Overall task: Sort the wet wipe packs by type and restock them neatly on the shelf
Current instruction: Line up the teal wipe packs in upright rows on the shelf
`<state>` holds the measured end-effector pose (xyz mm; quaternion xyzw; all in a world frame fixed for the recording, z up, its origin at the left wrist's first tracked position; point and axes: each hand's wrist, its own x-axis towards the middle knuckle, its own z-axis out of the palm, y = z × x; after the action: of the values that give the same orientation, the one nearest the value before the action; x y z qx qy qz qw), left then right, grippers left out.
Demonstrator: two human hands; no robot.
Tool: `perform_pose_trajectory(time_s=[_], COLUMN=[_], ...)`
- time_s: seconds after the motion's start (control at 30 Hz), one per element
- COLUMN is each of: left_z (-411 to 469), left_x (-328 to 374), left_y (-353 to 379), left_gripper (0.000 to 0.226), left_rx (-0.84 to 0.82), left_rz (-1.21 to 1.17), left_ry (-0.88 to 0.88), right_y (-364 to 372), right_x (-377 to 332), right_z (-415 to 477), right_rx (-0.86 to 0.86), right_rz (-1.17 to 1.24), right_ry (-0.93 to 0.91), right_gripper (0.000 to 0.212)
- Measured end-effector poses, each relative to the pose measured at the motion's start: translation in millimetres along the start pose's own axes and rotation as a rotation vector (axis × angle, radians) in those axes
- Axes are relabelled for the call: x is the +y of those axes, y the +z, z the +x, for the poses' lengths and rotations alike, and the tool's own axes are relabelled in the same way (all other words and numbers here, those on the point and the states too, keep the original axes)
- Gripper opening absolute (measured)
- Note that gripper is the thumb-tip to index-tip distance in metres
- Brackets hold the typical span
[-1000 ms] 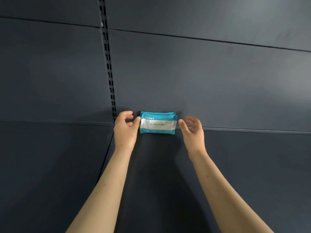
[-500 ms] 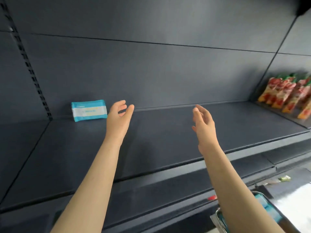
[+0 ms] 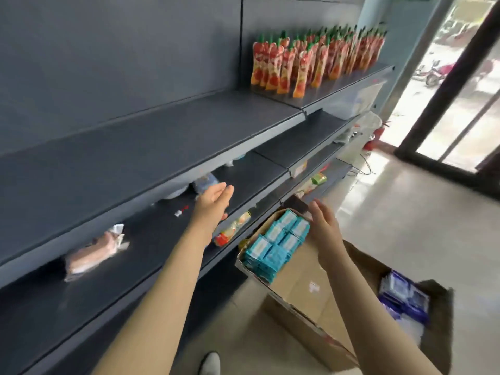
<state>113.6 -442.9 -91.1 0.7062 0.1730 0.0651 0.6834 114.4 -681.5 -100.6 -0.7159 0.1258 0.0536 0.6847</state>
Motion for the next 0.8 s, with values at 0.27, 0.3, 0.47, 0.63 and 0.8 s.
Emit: perform_pose_trajectory(time_s=[0.27,0.3,0.47,0.63,0.8], left_z=[42,52,112,169,217], left_x=[-91,-104,-167,-235,-312], left_y=[87,94,115,131,156], left_gripper=[0.045,0.046,0.047,0.049,0.054], left_rx=[-0.196,-0.221,-0.291,-0.314,-0.322], left_rz=[0.16,0.175,0.298,0.461,0.572], left_ry=[-0.315,-0.348,-0.494,-0.605,-0.622], right_y=[-51,-52,-41,-24,-5], right_x=[96,108,164,223,292], right_z=[52,64,128,189,250], right_rx=[0.125,0.13,0.165,0.129,0.134], right_rz=[-0.107,-0.105,-0.103,-0.11,-0.107], right_ry=[0.227,0.267,0.453,0.639,0.695], right_gripper=[0.053,0.053,0.05,0.049,0.046])
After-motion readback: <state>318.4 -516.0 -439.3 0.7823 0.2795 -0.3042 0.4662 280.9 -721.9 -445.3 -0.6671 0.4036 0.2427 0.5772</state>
